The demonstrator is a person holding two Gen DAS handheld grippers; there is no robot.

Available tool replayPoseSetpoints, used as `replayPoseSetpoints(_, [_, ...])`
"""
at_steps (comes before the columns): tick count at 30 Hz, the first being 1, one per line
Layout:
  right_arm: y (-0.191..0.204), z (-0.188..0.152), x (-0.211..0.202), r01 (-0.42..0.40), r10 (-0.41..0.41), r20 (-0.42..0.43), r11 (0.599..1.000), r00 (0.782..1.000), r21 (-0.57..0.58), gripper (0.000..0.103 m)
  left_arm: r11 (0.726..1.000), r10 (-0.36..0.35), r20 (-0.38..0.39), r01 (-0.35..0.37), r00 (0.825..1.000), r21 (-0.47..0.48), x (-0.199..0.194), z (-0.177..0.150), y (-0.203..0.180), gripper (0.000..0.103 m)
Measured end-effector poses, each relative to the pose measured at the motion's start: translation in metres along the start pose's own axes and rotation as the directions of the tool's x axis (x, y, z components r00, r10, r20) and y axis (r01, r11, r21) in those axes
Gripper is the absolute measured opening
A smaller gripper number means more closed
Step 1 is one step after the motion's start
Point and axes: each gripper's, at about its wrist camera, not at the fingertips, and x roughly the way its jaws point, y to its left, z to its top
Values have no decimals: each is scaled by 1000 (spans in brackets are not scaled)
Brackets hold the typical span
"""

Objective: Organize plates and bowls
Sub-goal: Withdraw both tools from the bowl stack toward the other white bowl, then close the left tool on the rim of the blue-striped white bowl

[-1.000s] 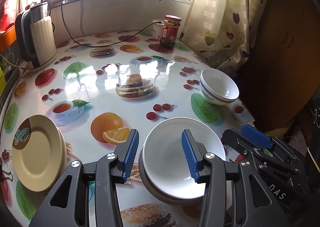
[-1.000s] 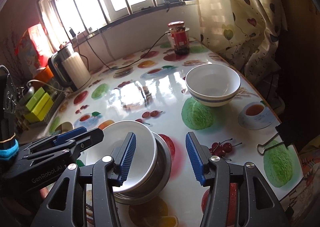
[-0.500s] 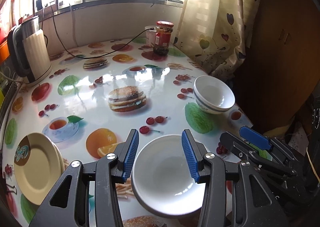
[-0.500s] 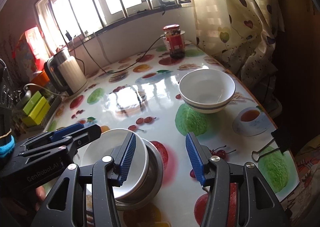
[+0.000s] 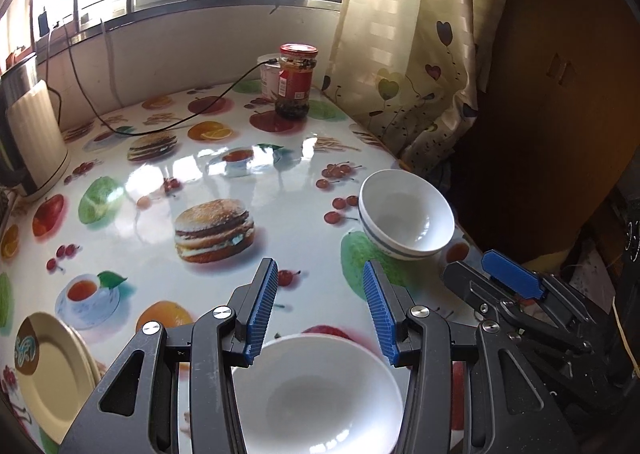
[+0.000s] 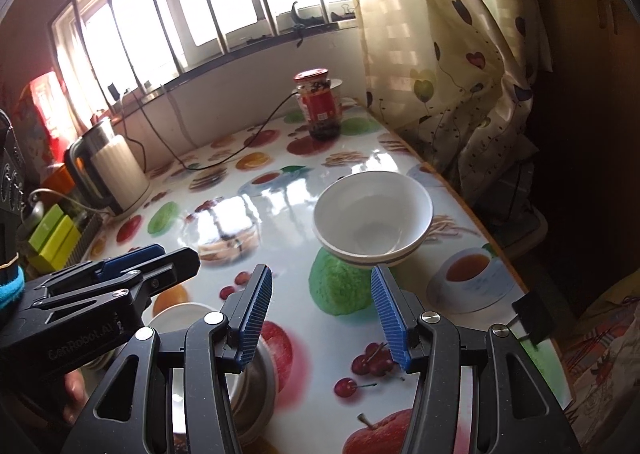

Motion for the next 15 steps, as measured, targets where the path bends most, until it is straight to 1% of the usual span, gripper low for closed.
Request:
replayPoseSetpoints(2, [-6,3,2,11,-11,3,1000,1000,7,52,1000,-4,-5,4,1000,1,6,5,-2,46])
replayPoseSetpoints(4, [-14,7,6,32,-32,4,999,999,19,52,1000,-27,-15,27,1000,-9,14,10,-4,46])
replayPoseSetpoints(12, [-42,18,22,76,-77,3,995,997,57,52,1000,-28,-47,27,999,-5,37,24,-14,46])
replayPoseSetpoints(15, [-51,19,29,92,-91,-7,993,996,75,52,999,-51,-74,51,996,-13,47,29,-19,46])
